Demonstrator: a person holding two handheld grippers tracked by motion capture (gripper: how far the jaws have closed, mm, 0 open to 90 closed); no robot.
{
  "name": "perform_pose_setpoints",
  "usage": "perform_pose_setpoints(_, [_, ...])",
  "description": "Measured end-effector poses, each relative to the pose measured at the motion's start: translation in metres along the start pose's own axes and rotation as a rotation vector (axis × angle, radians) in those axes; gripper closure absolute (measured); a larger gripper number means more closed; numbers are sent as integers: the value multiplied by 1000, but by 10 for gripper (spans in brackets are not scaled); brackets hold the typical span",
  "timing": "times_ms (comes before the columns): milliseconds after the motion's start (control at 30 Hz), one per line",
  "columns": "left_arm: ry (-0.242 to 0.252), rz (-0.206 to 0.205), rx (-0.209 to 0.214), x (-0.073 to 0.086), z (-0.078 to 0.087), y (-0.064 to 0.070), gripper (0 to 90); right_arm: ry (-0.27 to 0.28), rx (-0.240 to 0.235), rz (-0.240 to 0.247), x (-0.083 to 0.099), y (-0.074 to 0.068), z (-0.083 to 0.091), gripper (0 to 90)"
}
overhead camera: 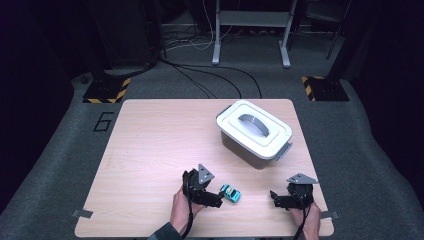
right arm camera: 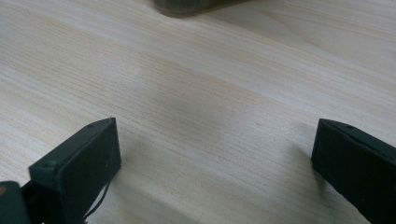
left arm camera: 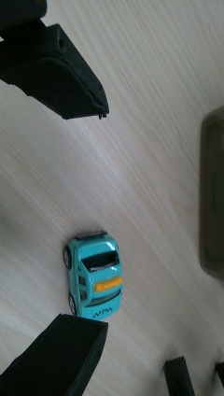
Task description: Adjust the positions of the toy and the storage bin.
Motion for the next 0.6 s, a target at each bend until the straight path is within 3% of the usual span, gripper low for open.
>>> perform_pose_setpoints(600, [-84,-10,38,7,-39,28,0,1,2,1,0,0,0,8])
Point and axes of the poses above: each handheld gripper's, and its own axes: z roughly backward along the jaws, x roughly out of its underside, y roughly to its right, the point moved 6 cm from there along -z, roughly forward along the jaws, and after that the axes turned 1 degree about -z, right-handed, at the moved point
